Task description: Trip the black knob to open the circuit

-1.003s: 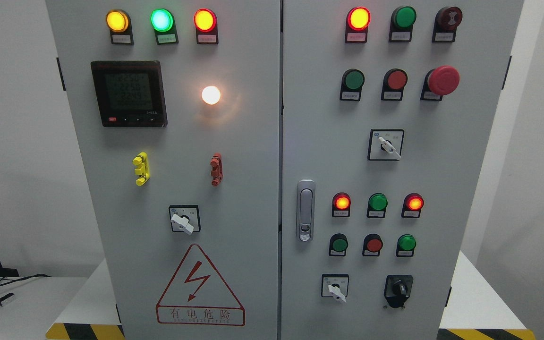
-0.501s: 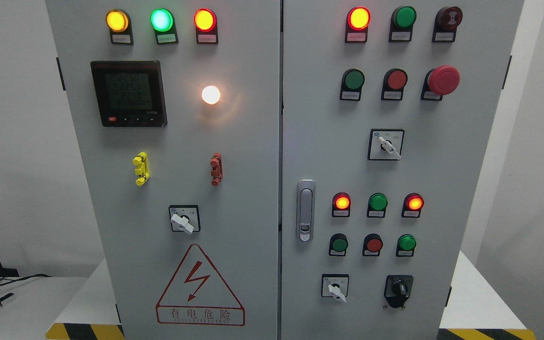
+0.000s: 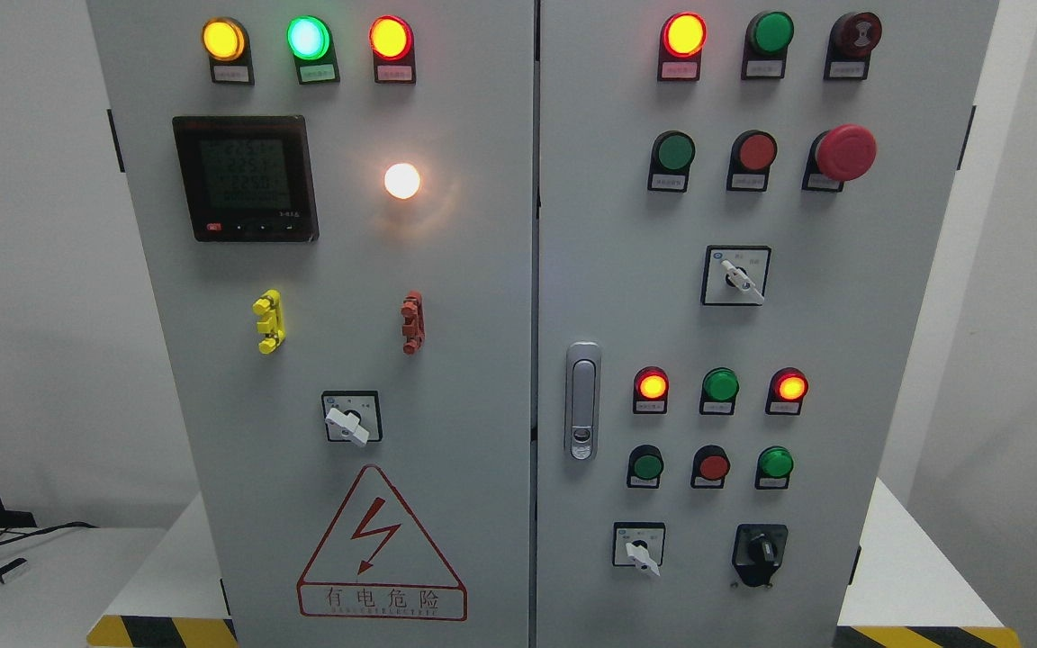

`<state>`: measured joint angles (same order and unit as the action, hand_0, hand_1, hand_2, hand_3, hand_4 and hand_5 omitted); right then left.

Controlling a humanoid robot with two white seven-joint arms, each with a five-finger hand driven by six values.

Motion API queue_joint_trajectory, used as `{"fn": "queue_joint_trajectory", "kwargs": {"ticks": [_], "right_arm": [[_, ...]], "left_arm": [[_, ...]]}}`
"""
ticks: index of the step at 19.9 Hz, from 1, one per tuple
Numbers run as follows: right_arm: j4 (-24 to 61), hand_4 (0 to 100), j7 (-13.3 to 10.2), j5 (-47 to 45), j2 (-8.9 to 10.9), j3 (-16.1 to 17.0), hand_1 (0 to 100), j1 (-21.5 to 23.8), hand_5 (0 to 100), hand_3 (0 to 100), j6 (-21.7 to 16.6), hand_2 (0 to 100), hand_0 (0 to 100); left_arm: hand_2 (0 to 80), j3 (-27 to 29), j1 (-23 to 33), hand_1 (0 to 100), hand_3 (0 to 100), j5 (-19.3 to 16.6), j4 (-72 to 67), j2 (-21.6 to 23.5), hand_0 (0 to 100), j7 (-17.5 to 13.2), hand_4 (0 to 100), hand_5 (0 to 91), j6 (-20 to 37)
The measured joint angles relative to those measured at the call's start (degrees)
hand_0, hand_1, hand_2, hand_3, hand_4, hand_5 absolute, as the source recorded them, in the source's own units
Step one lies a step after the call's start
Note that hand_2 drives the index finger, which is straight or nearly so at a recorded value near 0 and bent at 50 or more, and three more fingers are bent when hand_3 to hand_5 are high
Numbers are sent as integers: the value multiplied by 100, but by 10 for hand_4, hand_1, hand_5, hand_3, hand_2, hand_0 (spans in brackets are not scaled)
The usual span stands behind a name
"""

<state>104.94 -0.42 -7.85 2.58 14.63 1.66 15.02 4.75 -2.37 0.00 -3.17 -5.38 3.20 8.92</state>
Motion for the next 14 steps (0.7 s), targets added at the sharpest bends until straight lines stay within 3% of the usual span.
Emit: {"fn": "queue_joint_trajectory", "kwargs": {"ticks": [6,14], "right_arm": [[-126,941,-46,20,3,-111,548,-110,893,1000,85,643,260],[-214,940,-110,44,-10,-225,638,-153,893,1000,98,502,224]], "left_arm": [[0,0,0,389,0,0,0,-1,120,0,0,0,0],[0,0,0,389,0,0,0,-1,120,0,0,0,0]]}}
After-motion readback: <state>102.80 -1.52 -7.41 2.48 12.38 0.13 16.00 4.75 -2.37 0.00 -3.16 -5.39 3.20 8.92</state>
